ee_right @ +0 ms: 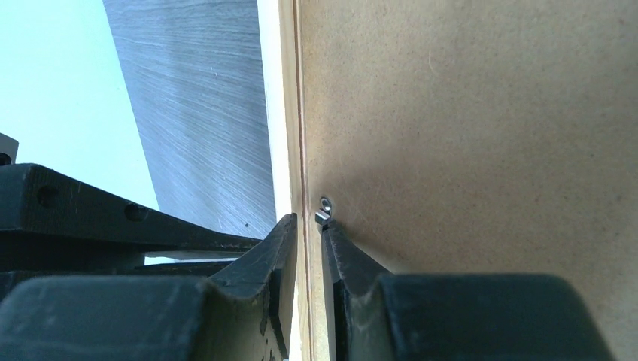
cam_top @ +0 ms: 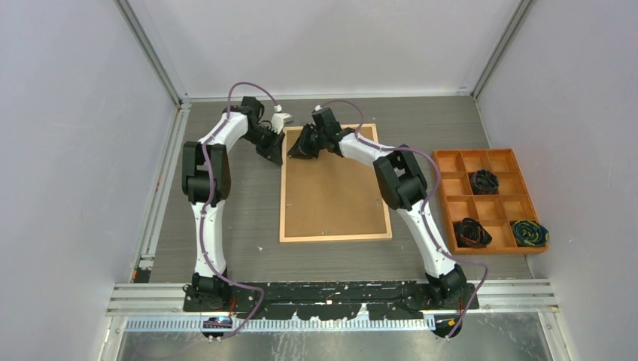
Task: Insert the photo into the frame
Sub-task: Install the photo frame at the center of the board.
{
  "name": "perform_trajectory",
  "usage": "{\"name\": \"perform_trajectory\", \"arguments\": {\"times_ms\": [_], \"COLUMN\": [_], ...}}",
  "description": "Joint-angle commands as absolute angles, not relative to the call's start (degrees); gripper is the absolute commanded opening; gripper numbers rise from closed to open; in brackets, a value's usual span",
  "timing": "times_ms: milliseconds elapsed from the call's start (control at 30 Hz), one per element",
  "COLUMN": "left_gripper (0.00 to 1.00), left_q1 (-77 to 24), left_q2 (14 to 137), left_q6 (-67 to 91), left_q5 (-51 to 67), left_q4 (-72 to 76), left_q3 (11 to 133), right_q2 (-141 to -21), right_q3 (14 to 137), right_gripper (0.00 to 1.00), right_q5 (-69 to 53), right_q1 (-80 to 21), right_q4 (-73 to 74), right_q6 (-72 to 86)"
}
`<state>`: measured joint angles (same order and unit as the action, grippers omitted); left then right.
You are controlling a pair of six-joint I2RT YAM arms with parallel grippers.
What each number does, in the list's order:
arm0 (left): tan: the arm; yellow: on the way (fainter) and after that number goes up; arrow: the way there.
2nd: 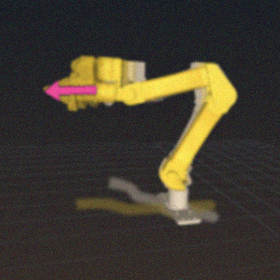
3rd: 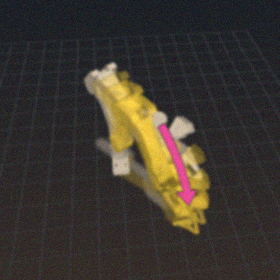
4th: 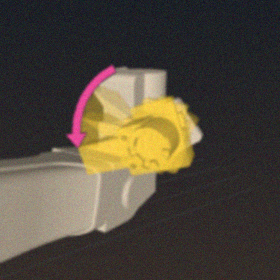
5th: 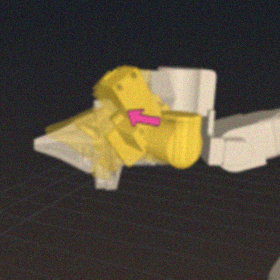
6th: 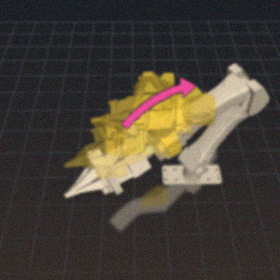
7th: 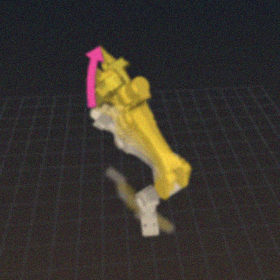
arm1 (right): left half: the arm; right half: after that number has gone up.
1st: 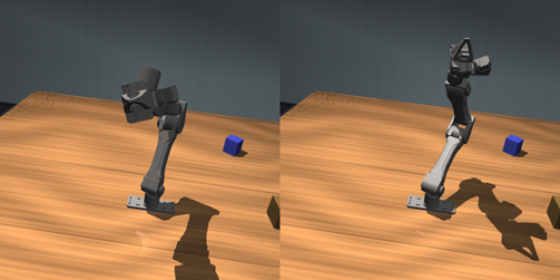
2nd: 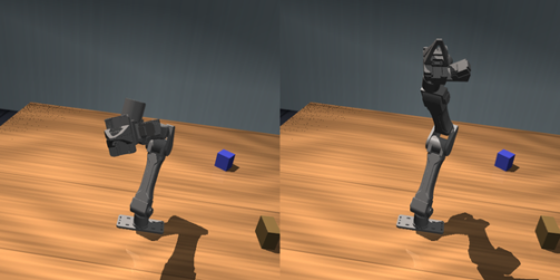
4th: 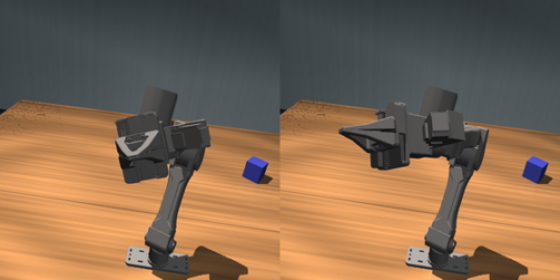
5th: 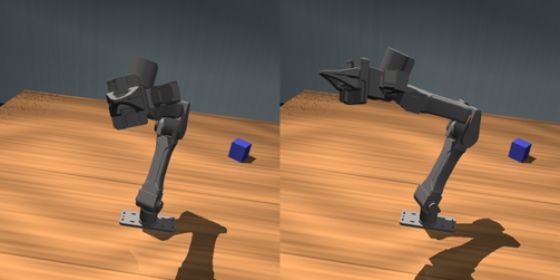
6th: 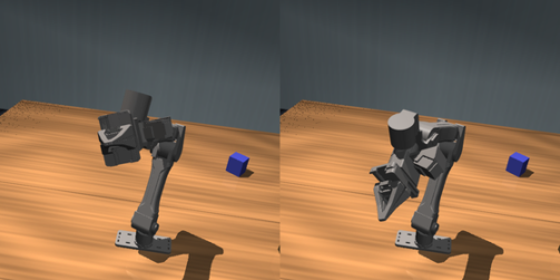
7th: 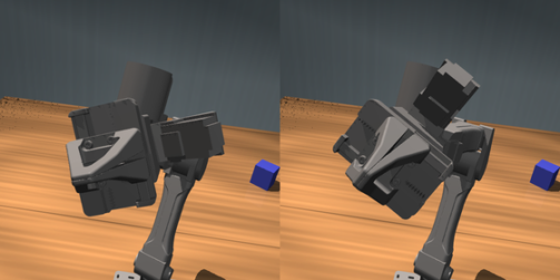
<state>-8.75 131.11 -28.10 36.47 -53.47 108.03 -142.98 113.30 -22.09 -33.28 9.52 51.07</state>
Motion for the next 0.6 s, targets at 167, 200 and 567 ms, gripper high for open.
{"name": "perform_trajectory", "arguments": {"times_ms": [167, 200, 567], "left_gripper": [0.09, 0.09, 0.09], "left_q1": [-10.2, -10.2, -10.28], "left_q2": [131.44, 131.41, 131.35], "left_q6": [-29.87, -29.88, -29.97], "left_q5": [33.88, 33.84, 33.75], "left_q4": [-54.16, -54.14, -53.98], "left_q3": [106.25, 106.26, 106.06], "right_q2": [-144.57, -144.62, -142.27], "right_q3": [116.18, 116.19, 111.86], "right_gripper": [0.24, 0.24, 0.21], "right_q5": [-21.81, -21.97, -20.68], "right_q1": [-33.72, -33.79, -34.42], "right_q4": [10.19, 10.14, 8.84], "right_q6": [50.73, 51.0, 53.29]}}
